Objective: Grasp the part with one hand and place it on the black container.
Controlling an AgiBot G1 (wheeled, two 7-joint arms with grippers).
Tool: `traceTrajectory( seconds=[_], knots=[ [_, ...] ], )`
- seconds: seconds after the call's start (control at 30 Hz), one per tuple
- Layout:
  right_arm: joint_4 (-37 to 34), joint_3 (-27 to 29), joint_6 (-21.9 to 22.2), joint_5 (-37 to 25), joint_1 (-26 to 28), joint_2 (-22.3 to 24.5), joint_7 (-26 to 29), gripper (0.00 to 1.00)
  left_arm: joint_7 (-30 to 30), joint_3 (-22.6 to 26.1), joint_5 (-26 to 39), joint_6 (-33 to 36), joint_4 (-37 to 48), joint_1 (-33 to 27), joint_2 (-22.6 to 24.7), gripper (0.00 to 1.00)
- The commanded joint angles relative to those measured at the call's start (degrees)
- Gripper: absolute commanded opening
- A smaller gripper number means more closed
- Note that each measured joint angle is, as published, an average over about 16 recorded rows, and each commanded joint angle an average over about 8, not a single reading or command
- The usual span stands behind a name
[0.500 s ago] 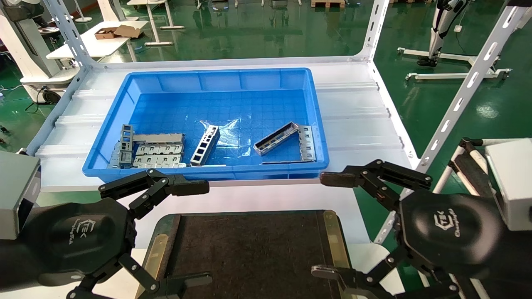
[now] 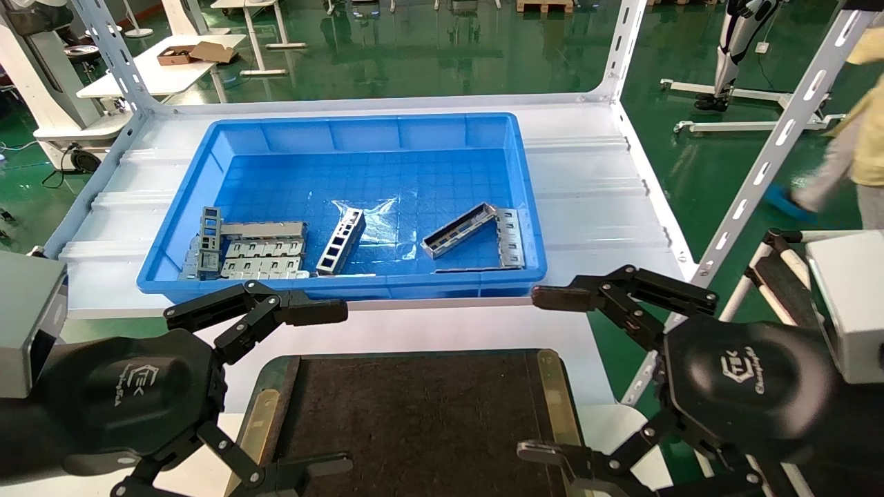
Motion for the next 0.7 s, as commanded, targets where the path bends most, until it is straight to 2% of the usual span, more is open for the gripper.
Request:
traceTrajectory(
  seconds=[0.03,0.7],
  knots=[
    [0.00,0.00,0.00,0.00,0.00,0.00,0.00,1.00,0.00,0.00,0.00,0.00,0.00,0.00,0.00,1.00],
    [0.00,0.00,0.00,0.00,0.00,0.00,0.00,1.00,-0.01,0.00,0.00,0.00,0.00,0.00,0.00,1.00]
  ],
)
